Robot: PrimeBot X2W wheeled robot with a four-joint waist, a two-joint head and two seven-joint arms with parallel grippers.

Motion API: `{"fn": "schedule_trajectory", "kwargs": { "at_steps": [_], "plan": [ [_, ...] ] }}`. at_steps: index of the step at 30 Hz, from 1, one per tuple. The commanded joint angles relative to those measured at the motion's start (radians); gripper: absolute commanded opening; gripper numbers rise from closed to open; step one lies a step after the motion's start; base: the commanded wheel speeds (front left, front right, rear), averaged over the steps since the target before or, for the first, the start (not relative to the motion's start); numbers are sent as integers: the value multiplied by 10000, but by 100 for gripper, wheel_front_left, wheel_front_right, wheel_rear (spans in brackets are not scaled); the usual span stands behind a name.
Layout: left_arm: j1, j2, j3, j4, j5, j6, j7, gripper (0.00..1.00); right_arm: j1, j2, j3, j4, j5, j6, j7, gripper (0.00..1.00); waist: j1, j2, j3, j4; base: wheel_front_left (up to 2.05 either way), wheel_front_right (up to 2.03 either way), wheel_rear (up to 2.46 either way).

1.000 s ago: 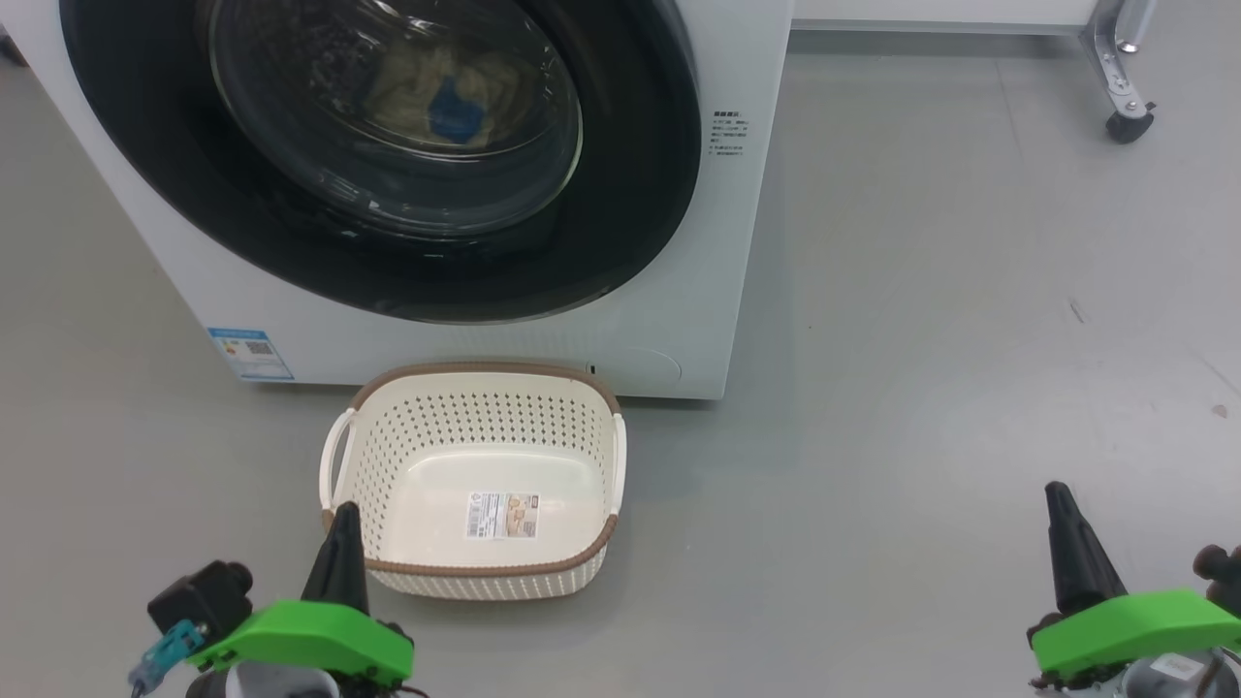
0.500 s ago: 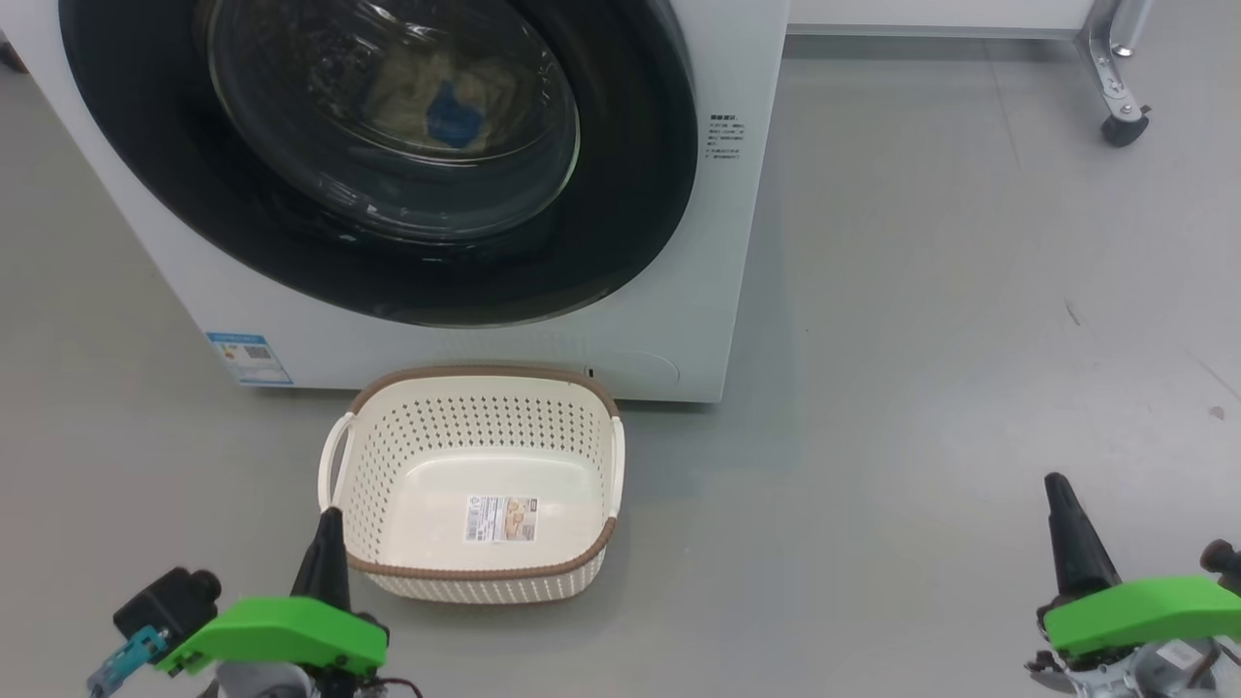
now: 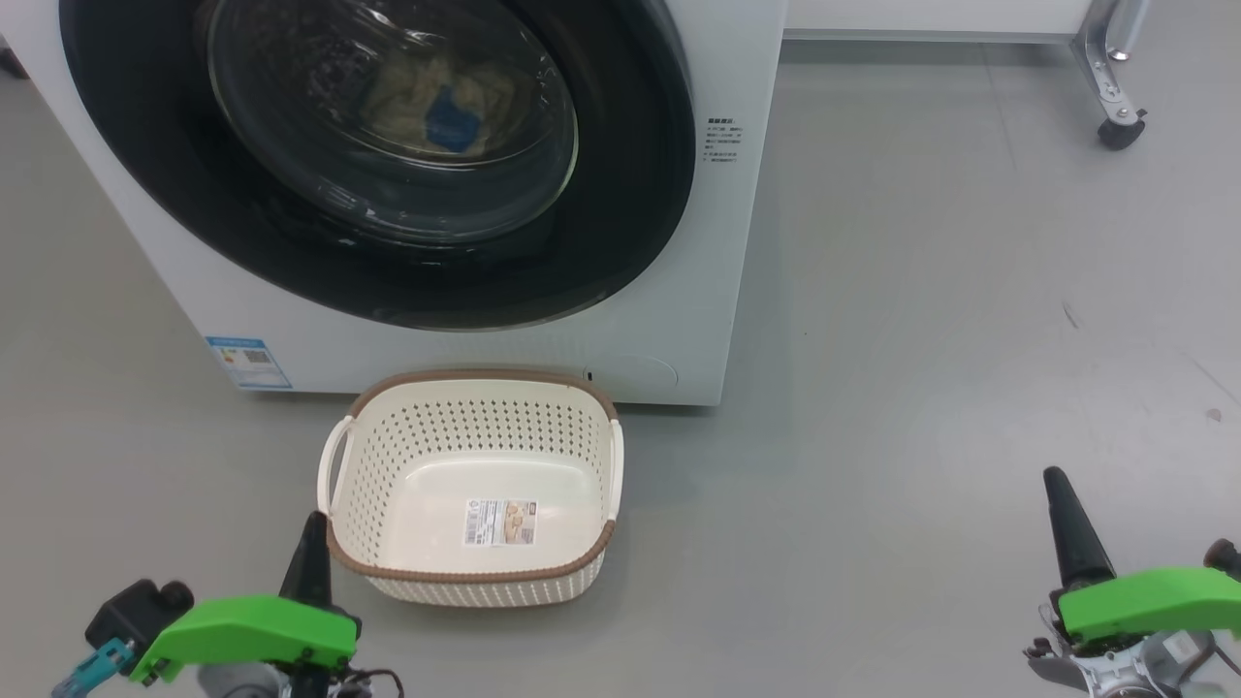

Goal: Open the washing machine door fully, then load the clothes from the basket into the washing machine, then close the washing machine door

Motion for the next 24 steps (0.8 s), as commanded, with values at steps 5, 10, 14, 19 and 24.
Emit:
{"fn": "schedule_trajectory", "kwargs": {
  "at_steps": [5,10,14,19,24],
  "plan": [
    [-246,56,462,-370,-820,-65,223,0,-633,-280,101,-159,838,-19,140,0,-1,0,-24,-13,0,0,0],
    [-232,52,584,-382,-1273,-81,341,0,-707,-288,102,-81,1290,-20,216,0,-1,0,-40,-22,0,0,0],
    [-217,48,705,-395,-1726,-97,459,0,-782,-296,102,-4,1740,-21,292,0,-1,0,-56,-30,0,0,0],
    [-199,44,857,-410,-2293,-116,606,0,-876,-304,101,92,2302,-23,388,0,-1,0,-77,-41,0,0,0],
    [-180,40,1008,-426,-2860,-136,753,0,-970,-312,99,189,2864,-24,486,0,-1,0,-97,-52,0,0,0]
  ]
}}
